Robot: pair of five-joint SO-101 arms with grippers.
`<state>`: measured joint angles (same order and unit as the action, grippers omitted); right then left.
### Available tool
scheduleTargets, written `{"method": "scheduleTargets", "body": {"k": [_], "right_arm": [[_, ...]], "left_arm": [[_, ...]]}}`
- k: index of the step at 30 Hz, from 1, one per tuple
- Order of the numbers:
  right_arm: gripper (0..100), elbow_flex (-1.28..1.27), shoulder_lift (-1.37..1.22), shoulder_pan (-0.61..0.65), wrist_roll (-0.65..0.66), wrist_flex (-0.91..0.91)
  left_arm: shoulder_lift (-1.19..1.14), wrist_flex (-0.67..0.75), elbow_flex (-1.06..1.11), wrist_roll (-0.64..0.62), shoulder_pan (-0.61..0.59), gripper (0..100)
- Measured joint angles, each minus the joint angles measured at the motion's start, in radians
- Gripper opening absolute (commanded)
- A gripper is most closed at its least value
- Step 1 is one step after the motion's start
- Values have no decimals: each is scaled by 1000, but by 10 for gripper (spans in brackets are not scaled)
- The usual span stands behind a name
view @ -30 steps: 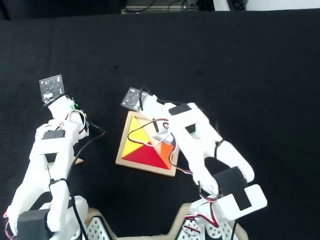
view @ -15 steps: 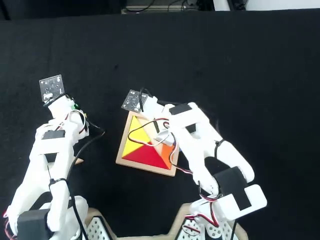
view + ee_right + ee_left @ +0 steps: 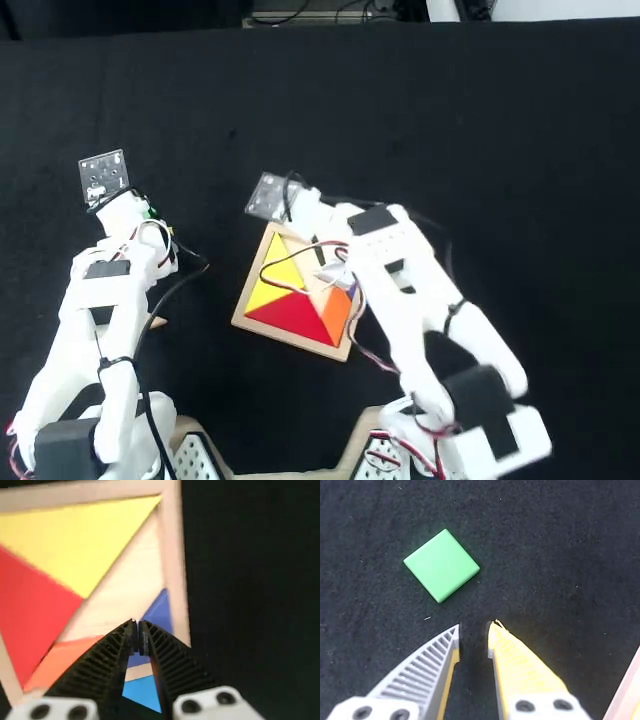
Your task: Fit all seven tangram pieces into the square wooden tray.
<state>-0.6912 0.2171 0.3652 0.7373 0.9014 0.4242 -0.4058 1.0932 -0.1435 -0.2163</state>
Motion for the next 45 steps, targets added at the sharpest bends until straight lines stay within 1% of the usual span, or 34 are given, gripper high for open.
{"method": "scheduleTargets", "body": {"k": [4, 7, 9, 14, 17, 21, 29, 32, 40, 45], "right_arm": [[11, -3, 64, -74, -95, -3], [11, -41, 66, -130, -118, 17], [11, -64, 48, -150, -124, 17], [11, -75, -46, -152, -127, -11], [11, -75, -87, -184, -127, -26], [11, -78, -94, -201, -129, -29], [11, -80, -103, -201, -129, -35], [11, -80, -106, -193, -127, -64], [11, 17, -222, -157, -127, -75], [11, 68, -238, -157, -129, -17]], "left_arm": [[0, 0, 0, 0, 0, 105], [0, 0, 0, 0, 0, 105], [0, 0, 0, 0, 0, 105], [0, 0, 0, 0, 0, 105], [0, 0, 0, 0, 0, 105], [0, 0, 0, 0, 0, 105], [0, 6, 0, 0, 0, 105], [0, 6, 0, 0, 0, 105], [0, 6, 0, 0, 0, 105], [0, 6, 0, 0, 0, 105]]}}
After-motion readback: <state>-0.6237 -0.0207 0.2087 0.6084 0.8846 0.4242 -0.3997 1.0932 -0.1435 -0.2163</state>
